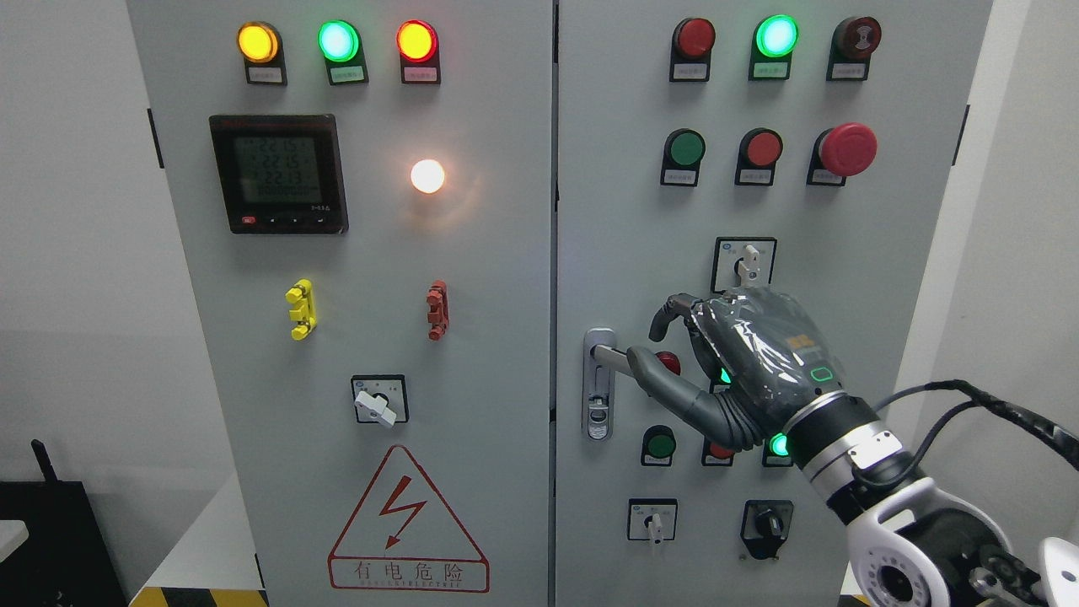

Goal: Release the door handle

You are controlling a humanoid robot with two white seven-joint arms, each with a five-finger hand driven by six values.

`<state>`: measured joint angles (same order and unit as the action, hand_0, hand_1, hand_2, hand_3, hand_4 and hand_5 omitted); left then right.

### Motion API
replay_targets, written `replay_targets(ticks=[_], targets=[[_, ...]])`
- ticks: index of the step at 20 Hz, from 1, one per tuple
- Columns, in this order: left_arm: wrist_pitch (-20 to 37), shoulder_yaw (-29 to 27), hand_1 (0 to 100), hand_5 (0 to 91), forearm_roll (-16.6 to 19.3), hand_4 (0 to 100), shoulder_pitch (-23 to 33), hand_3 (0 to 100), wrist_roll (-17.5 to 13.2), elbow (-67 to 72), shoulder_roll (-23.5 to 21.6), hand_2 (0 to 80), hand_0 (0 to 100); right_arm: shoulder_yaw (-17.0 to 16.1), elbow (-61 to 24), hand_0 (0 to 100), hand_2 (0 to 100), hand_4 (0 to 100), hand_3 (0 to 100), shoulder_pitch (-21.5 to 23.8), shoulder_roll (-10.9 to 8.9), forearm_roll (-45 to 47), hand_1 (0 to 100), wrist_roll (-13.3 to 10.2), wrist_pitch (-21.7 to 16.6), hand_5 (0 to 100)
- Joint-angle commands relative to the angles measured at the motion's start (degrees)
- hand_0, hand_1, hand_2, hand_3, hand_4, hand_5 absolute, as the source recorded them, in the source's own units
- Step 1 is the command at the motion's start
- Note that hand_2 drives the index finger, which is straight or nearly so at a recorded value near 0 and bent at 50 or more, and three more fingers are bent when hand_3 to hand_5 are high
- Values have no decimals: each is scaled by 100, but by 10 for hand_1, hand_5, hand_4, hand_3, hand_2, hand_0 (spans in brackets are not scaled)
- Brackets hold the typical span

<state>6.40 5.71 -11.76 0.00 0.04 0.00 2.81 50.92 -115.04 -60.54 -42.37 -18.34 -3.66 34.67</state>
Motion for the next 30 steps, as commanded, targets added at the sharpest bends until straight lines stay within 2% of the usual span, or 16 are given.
replay_targets(ticks=[1, 8, 12, 30], targets=[[2, 0, 389, 0, -1, 0, 185, 0, 5, -176, 0, 0, 120, 58, 104, 380, 445, 1000, 1000, -10, 133, 6, 0, -3, 57, 1000], [2, 0, 389, 0, -1, 0, 185, 0, 5, -176, 0, 0, 120, 67, 140, 381, 445, 1000, 1000, -10, 133, -3, 0, -3, 75, 1000], [2, 0, 389, 0, -1, 0, 185, 0, 5, -176, 0, 0, 120, 102, 140, 380, 445, 1000, 1000, -10, 133, -3, 0, -3, 233, 1000], [2, 0, 389, 0, -1, 0, 185, 0, 5, -176, 0, 0, 120, 164, 140, 383, 454, 1000, 1000, 16, 168, -3, 0, -3, 251, 1000]])
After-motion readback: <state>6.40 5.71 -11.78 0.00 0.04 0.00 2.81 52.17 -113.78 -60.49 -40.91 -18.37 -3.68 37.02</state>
